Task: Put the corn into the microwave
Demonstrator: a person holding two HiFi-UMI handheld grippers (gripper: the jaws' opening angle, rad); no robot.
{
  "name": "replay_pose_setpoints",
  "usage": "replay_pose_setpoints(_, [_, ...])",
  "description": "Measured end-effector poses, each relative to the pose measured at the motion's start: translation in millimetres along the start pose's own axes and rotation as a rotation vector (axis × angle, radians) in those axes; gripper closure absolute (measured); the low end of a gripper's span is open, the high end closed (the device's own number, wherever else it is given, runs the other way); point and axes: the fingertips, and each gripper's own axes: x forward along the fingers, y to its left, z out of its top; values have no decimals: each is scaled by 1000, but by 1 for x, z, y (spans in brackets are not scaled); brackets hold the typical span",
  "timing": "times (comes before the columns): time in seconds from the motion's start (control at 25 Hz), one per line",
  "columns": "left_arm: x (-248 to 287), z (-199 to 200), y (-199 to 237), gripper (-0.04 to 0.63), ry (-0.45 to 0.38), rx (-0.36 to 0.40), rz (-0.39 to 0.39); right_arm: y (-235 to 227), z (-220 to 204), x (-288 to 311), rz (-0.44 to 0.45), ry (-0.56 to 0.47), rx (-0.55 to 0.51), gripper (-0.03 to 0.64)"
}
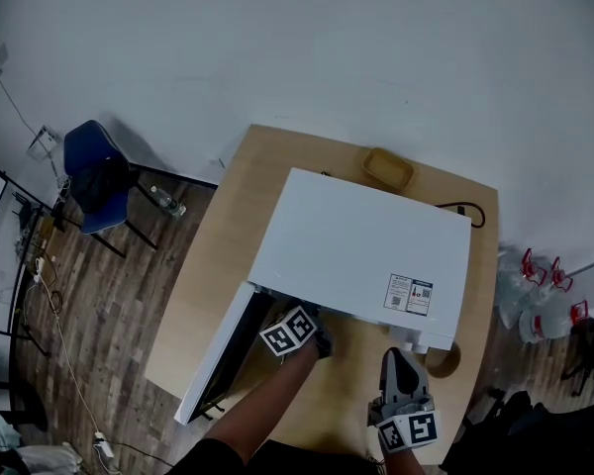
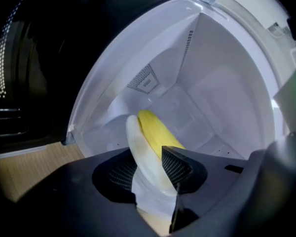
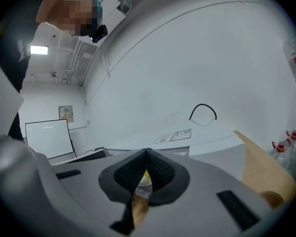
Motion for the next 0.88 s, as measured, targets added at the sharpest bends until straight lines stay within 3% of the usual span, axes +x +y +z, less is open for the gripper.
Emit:
replay_pose_setpoints(0.2, [1,2,-2,387,-5,188,5,5,1,0,12,-3,3,558])
replay_pose_setpoints(0.68, [5,-14,-7,339,31,540,26,8,-7,-3,27,17,9,558])
replay_pose_setpoints(0.88, [7,-20,-5,333,62,648,52,4,-8,-5,24,24,-2,558])
